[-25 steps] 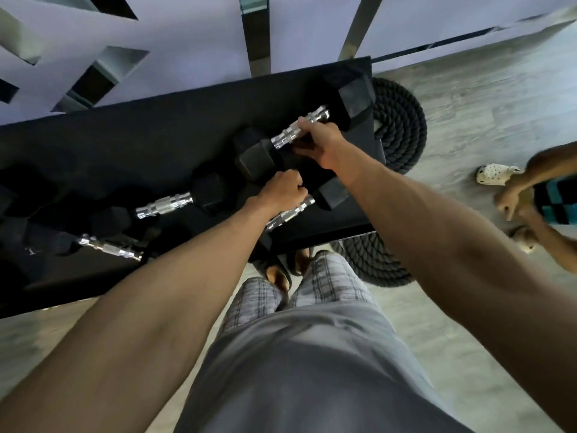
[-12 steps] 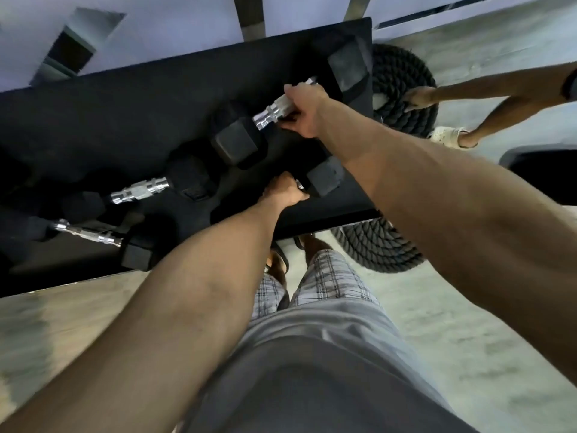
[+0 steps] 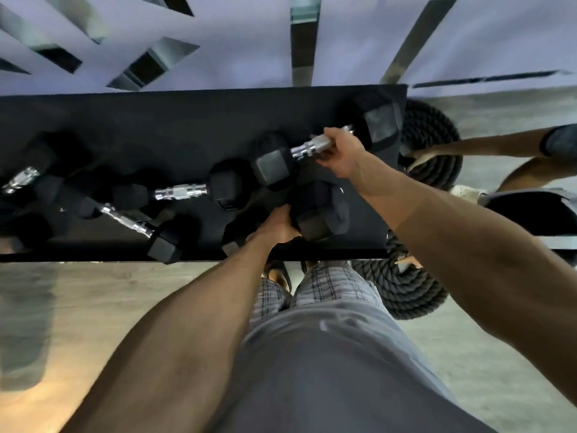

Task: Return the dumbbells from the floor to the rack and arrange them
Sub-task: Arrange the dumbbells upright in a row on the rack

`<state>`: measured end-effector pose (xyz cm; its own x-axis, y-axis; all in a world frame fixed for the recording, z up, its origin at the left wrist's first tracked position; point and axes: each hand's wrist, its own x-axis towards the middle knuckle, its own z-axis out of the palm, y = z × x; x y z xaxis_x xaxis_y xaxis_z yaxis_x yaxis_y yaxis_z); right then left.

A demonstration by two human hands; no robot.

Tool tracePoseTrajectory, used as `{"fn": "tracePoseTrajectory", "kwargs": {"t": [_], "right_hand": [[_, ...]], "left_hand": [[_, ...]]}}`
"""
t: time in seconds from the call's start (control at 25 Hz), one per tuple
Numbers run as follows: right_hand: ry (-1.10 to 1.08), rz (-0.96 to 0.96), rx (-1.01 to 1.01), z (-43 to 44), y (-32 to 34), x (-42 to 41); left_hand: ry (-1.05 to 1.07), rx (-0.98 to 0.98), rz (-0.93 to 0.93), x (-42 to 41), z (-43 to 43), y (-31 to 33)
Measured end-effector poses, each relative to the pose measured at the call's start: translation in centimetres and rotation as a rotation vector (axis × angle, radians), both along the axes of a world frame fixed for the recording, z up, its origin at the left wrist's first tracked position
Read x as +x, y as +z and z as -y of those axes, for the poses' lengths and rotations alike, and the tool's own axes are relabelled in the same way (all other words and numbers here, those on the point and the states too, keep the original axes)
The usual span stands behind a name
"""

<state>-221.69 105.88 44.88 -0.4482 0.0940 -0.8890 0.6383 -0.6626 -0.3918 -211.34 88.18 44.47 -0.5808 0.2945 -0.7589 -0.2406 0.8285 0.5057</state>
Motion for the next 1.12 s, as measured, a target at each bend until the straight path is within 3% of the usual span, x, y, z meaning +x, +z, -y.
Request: {"fn": "tracePoseTrajectory", "kwargs": {"t": [0.08, 0.16, 0.44, 0.68, 0.96, 1.12], "right_hand": [[-0.253, -0.041, -0.080, 1.3, -0.2, -0.3], [-0.365, -0.016, -0.082, 1.8, -0.7, -0.8], [-0.364, 0.017, -0.028, 2.0, -1.3, -0.7], [-0.214, 0.085, 0.201, 1.9, -1.8, 1.7], [0.369, 0.133, 0.693, -0.5, -4.3, 8.7], [0.444, 0.095, 0.845, -2.2, -4.4, 10.5]], "left_hand": [[0.076, 0.070, -0.006, 0.0, 1.7, 0.8], [0.198, 0.121, 0.005, 0.0, 3.2, 1.4], [0.441, 0.054, -0.006, -1.1, 7.2, 3.6], [0.647, 0.106, 0.006, -1.9, 9.5, 2.9], [0.615, 0.132, -0.013, -1.8, 9.0, 1.8], [0.613, 0.103, 0.001, -1.8, 8.8, 1.2]]}}
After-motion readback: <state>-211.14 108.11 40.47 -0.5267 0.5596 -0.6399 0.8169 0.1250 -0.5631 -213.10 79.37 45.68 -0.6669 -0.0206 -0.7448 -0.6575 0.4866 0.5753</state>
